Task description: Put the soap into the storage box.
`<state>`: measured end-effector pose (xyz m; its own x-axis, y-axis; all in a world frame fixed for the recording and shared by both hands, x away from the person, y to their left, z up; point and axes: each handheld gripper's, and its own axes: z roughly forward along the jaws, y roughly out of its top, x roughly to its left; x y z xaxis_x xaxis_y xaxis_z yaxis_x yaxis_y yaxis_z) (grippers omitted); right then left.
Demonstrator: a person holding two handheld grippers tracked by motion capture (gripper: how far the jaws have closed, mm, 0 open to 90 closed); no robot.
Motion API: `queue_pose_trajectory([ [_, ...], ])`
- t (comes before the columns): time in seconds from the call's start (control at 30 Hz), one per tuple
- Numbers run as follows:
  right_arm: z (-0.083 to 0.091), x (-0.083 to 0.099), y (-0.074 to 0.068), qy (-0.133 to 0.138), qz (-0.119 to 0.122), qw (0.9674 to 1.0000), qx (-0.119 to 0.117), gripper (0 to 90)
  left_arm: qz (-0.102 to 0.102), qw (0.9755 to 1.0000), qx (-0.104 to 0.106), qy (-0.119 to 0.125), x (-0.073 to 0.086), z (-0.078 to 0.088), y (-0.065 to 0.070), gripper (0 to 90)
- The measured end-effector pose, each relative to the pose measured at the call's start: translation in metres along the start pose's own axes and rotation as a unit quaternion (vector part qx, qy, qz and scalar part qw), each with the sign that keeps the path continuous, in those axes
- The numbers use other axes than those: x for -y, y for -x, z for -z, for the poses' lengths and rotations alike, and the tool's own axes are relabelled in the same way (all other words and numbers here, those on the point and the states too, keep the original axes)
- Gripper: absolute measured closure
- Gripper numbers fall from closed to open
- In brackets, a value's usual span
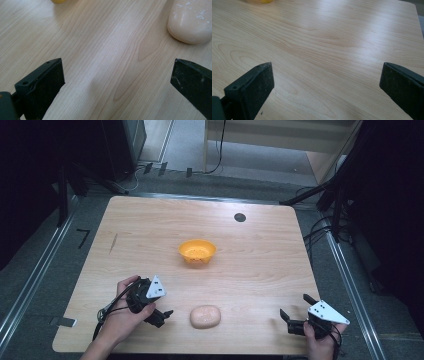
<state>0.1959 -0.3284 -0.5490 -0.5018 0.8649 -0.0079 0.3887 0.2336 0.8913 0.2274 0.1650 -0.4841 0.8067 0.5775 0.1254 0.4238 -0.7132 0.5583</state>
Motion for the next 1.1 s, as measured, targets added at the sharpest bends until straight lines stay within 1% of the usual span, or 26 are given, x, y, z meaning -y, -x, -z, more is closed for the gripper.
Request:
queue_pose_trajectory([
  [0.1,0.000,0.000,0.000,-0.001,0.000,1.0000,0.000,0.0,-0.003,1.0000,0.003,-0.003,-0.003,-0.002,0.001,0.0],
  [0.17,0.000,0.000,0.000,-0.001,0.000,1.0000,0.000,0.0,-0.013,0.9999,0.007,-0.007,-0.006,-0.003,0.002,0.0],
  [0.2,0.000,0.000,0.000,-0.001,-0.001,1.0000,0.000,0.0,-0.021,0.9996,0.015,-0.013,-0.009,-0.004,0.003,0.0],
  [0.23,0.000,0.000,0.000,-0.001,-0.001,1.0000,0.000,0.0,-0.021,0.9996,0.015,-0.013,-0.009,-0.004,0.003,0.0],
  [0.27,0.000,0.000,0.000,0.000,0.000,1.0000,0.000,0.0,-0.027,0.9993,0.016,-0.018,-0.012,-0.006,0.004,0.0],
  [0.3,0.000,0.000,0.000,-0.001,-0.001,1.0000,0.000,0.0,-0.027,0.9993,0.016,-0.018,-0.012,-0.006,0.004,0.0],
  [0.33,0.000,0.000,0.000,-0.001,0.000,1.0000,0.000,0.0,-0.034,0.9989,0.023,-0.021,-0.015,-0.008,0.006,0.0],
  [0.4,0.000,0.000,0.000,-0.001,0.000,1.0000,0.000,0.0,-0.038,0.9987,0.024,-0.024,-0.016,-0.009,0.007,0.0],
  [0.5,0.000,0.000,0.000,-0.001,0.000,1.0000,0.000,0.0,-0.051,0.9977,0.031,-0.031,-0.021,-0.013,0.011,0.0],
  [0.53,0.000,0.000,0.000,-0.001,0.000,1.0000,-0.001,0.0,-0.051,0.9977,0.031,-0.031,-0.021,-0.013,0.011,0.0],
  [0.57,0.000,0.000,0.000,-0.001,0.000,1.0000,-0.001,0.0,-0.053,0.9974,0.037,-0.031,-0.023,-0.014,0.013,0.0],
  [0.63,0.000,0.000,0.000,-0.001,0.000,1.0000,-0.001,0.0,-0.052,0.9973,0.041,-0.031,-0.024,-0.015,0.014,0.0],
  [0.67,0.000,0.000,0.000,0.000,-0.001,1.0000,-0.001,0.0,-0.056,0.9969,0.044,-0.034,-0.026,-0.018,0.015,0.0],
  [0.73,0.000,0.000,0.000,0.000,0.000,1.0000,-0.001,0.0,-0.057,0.9968,0.045,-0.035,-0.026,-0.019,0.016,0.0],
  [0.87,0.000,0.000,0.000,-0.001,0.000,1.0000,-0.001,0.0,-0.068,0.9951,0.059,-0.040,-0.029,-0.024,0.021,0.0],
  [0.93,0.000,0.000,0.000,-0.001,0.000,1.0000,-0.001,0.0,-0.076,0.9943,0.062,-0.043,-0.031,-0.025,0.023,0.0],
  [1.0,0.000,0.000,0.000,-0.001,0.000,1.0000,-0.001,0.0,-0.077,0.9940,0.065,-0.042,-0.033,-0.026,0.025,0.0],
  [1.1,0.000,0.000,0.000,-0.001,0.000,1.0000,-0.001,0.0,-0.091,0.9915,0.078,-0.049,-0.038,-0.030,0.030,0.0],
])
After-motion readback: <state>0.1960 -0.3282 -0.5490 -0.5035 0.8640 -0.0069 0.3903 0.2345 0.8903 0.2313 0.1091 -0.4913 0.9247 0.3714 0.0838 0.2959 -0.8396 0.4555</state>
